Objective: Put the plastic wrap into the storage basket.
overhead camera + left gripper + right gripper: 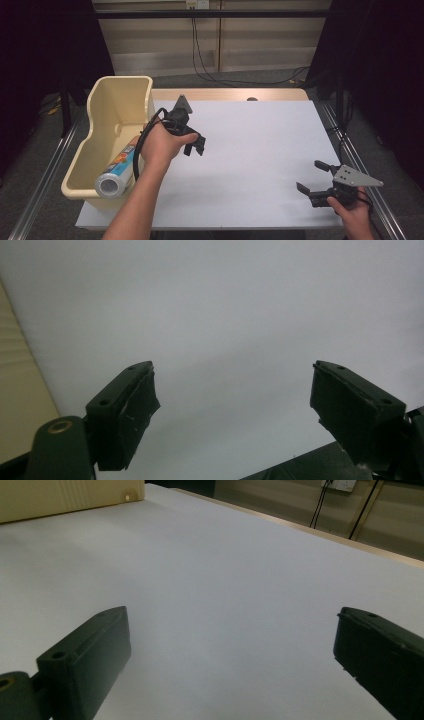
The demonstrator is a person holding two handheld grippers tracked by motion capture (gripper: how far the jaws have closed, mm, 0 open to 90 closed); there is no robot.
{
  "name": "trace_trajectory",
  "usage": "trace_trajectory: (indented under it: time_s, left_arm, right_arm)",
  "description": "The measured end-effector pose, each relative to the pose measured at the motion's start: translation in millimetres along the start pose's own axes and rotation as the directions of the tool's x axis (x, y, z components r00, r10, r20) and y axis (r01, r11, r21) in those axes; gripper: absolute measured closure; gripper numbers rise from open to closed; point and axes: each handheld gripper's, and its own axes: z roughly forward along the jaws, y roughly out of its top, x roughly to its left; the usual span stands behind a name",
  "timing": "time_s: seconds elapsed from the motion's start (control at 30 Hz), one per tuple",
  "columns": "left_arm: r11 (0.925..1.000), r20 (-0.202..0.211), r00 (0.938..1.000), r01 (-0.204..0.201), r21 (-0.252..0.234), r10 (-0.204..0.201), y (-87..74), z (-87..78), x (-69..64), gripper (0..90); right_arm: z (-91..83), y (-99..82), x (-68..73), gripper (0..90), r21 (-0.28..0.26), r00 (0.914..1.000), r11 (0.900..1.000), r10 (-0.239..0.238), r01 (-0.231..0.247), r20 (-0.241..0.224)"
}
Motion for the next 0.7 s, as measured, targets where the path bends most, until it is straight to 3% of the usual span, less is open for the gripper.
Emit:
trace_trajectory:
  time_s: [0.37, 0.6, 0.63, 0.7]
  left_arm:
    - [0.9998, -0.018, 0.9997, -0.014, -0.013, 0.014, -8.1, 32.0, 2.7, 16.4]
    - [0.9973, -0.010, 0.9994, -0.033, -0.066, 0.032, -15.9, 53.5, 5.2, 15.1]
    - [0.9949, -0.015, 0.9986, -0.053, -0.086, 0.052, -18.3, 59.7, 6.6, 15.0]
    - [0.9939, -0.018, 0.9988, -0.047, -0.099, 0.045, -19.9, 62.5, 7.2, 14.6]
  right_arm:
    - [0.9, 0.1, 0.2, 1.3, -0.001, 1.0000, 1.0000, -0.008, 0.008, -0.004]
    - [1.0, 0.2, 0.2, 1.3, -0.001, 1.0000, 1.0000, -0.008, 0.008, -0.004]
    - [0.8, 0.1, 0.1, 1.3, -0.001, 1.0000, 1.0000, -0.006, 0.006, -0.004]
    - [0.8, 0.1, 0.0, 1.3, -0.001, 1.0000, 1.0000, -0.006, 0.006, -0.004]
